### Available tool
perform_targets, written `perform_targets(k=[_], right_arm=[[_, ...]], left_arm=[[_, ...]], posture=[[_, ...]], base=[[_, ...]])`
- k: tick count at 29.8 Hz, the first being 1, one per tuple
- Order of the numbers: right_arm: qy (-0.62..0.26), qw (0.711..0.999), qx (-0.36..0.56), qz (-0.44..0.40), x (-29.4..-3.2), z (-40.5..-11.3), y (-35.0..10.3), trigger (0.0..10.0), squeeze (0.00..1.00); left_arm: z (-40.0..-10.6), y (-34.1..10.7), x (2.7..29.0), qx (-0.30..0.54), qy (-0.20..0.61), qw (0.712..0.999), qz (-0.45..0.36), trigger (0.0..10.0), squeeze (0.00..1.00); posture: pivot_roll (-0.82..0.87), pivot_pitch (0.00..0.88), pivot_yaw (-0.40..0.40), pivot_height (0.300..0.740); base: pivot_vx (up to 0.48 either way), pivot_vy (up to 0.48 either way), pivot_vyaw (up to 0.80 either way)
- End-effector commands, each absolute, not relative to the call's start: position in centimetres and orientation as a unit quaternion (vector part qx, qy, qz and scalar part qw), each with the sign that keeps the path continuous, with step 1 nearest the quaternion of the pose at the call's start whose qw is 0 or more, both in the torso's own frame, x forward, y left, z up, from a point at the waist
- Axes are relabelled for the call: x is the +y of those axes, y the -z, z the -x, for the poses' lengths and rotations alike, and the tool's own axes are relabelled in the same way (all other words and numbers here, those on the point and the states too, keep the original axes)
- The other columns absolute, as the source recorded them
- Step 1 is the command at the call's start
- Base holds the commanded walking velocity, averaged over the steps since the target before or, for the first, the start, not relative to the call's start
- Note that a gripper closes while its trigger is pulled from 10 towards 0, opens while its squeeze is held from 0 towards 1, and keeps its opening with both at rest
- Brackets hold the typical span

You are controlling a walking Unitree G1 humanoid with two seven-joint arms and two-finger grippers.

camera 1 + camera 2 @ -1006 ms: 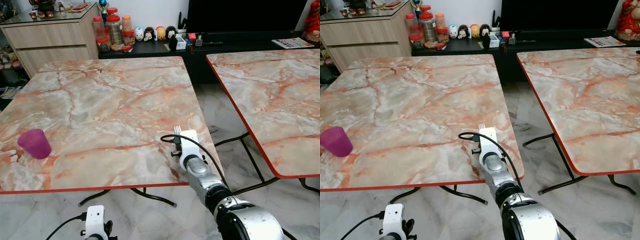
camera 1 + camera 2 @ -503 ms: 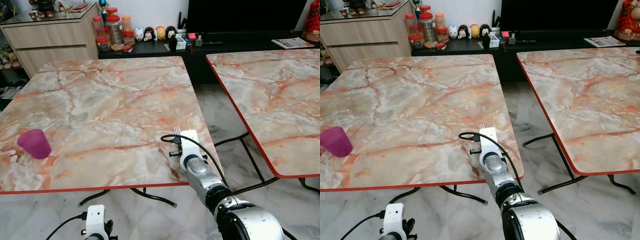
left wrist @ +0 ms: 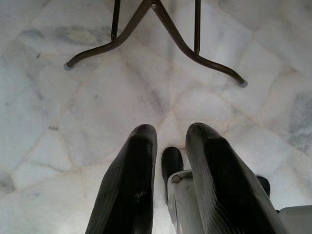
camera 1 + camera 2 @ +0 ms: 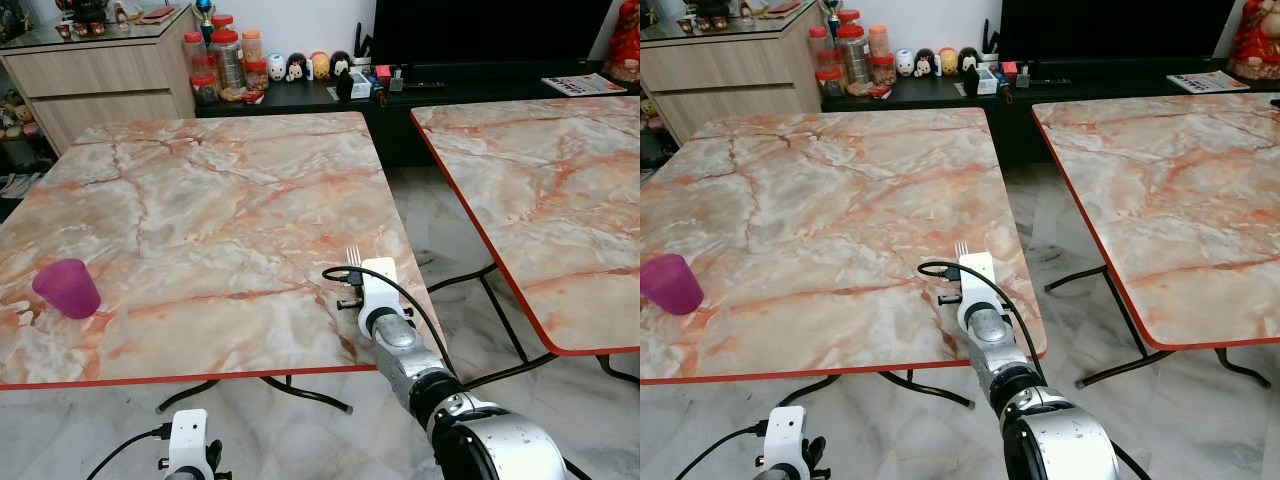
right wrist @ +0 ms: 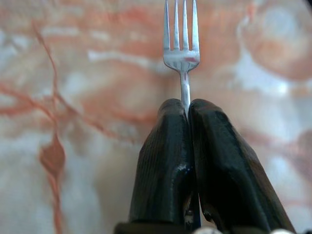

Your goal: Setting the table

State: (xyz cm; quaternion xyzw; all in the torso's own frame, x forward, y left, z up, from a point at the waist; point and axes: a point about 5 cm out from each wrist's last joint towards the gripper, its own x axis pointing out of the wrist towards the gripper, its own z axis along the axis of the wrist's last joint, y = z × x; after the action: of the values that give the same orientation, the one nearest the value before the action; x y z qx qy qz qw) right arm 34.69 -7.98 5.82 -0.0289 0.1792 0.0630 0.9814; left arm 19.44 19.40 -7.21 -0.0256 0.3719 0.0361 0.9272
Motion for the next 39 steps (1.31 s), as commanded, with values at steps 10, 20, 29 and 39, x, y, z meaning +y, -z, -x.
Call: perform_targets(k=[10, 20, 29, 39], right_arm=[[-0.056, 0.997, 0.035, 0.042, -7.9, -36.6, -10.5, 10.0, 0.00], [-0.069, 0.997, -0.015, 0.042, -7.4, -36.2, -11.3, 10.0, 0.00], [-0.080, 0.996, -0.033, 0.033, -6.8, -36.3, -12.1, 10.0, 0.00], [-0.069, 0.997, -0.025, 0.039, -7.2, -36.2, -11.9, 10.0, 0.00]], left_arm=[[-19.1, 7.4, 19.9, 0.383, -0.048, 0.923, 0.004, 10.0, 0.00], [-18.7, 7.6, 19.7, 0.388, -0.057, 0.919, -0.024, 10.0, 0.00], [-18.3, 7.7, 20.2, 0.392, -0.068, 0.917, -0.026, 10.0, 0.00], [-18.3, 7.7, 20.5, 0.394, -0.073, 0.916, -0.031, 10.0, 0.00]], posture=[[0.06, 0.000, 0.012, 0.728], [0.03, 0.000, 0.003, 0.728], [0.02, 0.000, 0.011, 0.728], [0.01, 0.000, 0.029, 0.728]], base=[[0.000, 0.000, 0.00], [0.000, -0.112, 0.00], [0.000, -0.368, 0.00], [0.000, -0.348, 0.00]])
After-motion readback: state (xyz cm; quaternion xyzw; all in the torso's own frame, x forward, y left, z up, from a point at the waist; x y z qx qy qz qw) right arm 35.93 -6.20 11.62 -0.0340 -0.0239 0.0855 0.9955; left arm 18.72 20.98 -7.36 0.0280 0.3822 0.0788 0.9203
